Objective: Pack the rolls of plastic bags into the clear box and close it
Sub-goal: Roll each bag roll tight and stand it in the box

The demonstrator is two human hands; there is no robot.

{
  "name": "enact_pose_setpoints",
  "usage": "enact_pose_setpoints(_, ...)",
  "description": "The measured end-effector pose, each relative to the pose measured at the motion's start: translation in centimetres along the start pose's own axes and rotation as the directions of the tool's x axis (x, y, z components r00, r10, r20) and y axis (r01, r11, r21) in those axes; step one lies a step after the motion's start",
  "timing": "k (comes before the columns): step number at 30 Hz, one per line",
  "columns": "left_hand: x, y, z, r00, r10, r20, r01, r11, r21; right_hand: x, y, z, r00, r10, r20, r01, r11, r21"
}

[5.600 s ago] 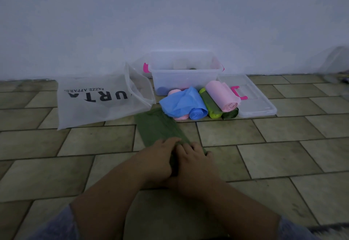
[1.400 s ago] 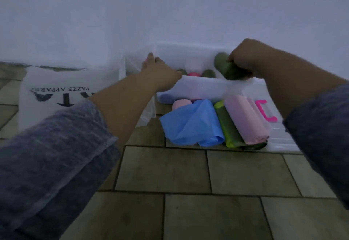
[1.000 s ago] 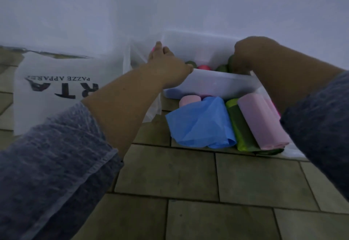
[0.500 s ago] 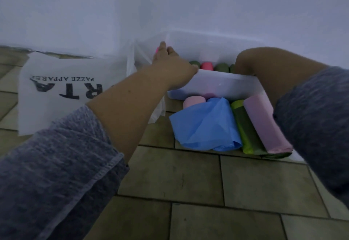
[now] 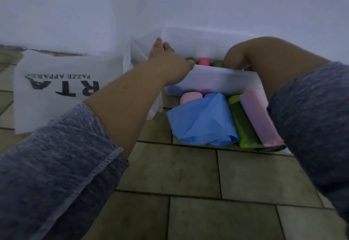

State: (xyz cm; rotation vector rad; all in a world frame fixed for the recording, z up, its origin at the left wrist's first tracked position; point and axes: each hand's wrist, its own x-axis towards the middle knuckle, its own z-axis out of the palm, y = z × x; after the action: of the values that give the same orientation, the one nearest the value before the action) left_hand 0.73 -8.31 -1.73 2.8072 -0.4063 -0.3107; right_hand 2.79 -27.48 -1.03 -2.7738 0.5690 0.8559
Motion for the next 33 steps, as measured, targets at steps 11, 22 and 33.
enact_pose_setpoints(11, -4.9, -4.8, 2.3, 0.986, 0.072, -0.151, -0.106, 0.967, -0.233, -9.7, 4.4, 6.7, 0.493, 0.102, -0.864, 0.289, 0.918, 0.273)
enact_pose_setpoints(22, -14.8, -7.3, 9.5, 0.971, 0.037, 0.235, -0.112, 0.943, 0.314, -11.8, 7.3, 15.2, 0.735, 0.302, -0.607, -0.023, 0.906, 0.423)
enact_pose_setpoints(33, -14.2, -8.6, 8.6, 0.987, 0.000, 0.160, 0.000, 1.000, -0.002, -19.9, 1.2, 20.3, 0.441, -0.043, -0.897, 0.563, 0.791, 0.239)
